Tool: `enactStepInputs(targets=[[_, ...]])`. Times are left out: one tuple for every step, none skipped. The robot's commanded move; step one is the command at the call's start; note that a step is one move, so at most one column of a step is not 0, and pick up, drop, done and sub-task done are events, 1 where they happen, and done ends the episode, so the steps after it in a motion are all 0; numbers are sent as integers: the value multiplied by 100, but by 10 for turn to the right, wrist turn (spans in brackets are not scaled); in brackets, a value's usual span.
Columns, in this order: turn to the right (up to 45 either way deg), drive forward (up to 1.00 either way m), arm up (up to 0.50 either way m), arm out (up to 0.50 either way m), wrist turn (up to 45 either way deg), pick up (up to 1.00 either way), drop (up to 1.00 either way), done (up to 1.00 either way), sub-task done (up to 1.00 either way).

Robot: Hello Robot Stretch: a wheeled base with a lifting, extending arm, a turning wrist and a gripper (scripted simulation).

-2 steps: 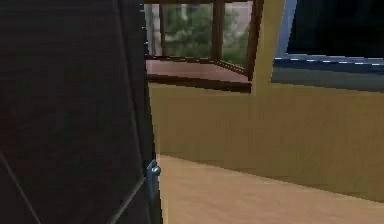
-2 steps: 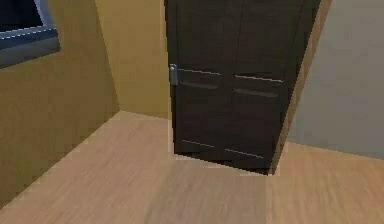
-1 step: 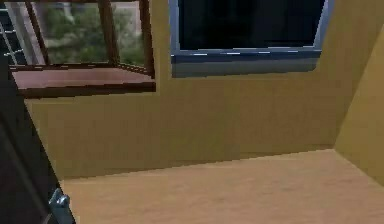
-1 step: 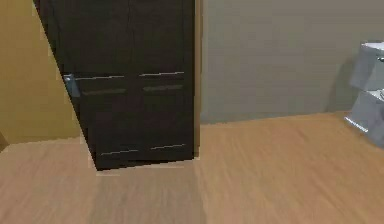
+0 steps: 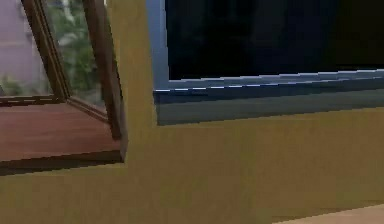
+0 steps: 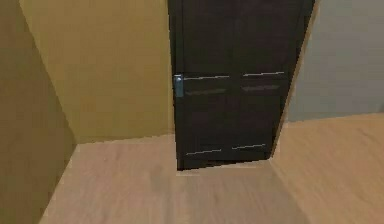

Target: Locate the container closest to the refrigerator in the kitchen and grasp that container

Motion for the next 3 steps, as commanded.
enactStepInputs(targets=[[-450,0,0,0,0,0,0,0,0],[-180,0,0,0,0,0,0,0,0],[0,50,0,0,0,0,0,0,0]])
